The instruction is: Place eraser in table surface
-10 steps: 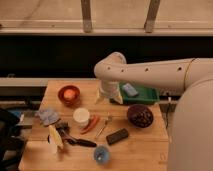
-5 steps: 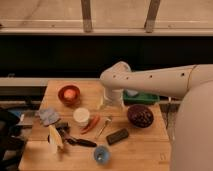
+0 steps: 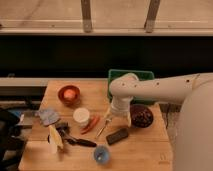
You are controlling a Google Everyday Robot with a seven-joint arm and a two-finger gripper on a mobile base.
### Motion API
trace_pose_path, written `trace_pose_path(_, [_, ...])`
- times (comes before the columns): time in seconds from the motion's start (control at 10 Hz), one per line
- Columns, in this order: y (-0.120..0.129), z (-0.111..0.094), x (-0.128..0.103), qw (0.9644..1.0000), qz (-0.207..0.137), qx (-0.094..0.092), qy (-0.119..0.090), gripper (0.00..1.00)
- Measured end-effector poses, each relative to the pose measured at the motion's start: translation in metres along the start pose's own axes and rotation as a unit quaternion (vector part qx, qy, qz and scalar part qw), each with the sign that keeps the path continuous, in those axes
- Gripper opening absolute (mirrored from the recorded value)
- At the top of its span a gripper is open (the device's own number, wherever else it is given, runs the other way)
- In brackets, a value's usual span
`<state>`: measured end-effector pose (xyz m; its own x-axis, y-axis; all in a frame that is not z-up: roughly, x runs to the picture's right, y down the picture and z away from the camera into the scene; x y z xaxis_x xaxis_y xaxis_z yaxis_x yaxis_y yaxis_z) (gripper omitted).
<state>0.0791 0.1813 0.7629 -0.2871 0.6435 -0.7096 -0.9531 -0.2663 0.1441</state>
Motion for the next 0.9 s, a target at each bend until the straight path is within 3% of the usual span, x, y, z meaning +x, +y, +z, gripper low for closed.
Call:
trace_pose_path(0.2, [-0.018,0.016,0.019,0.9991,0.034,-0.002,0.025,0.80])
trace_pose_path(0.7, [-0.019,0.016,0.019,0.9990,0.038,-0.003,0.025,0.80])
trace_pose_path(0.9, [-0.019,0.021,0.019,0.9984,0.045,0.003,0.035,0.80])
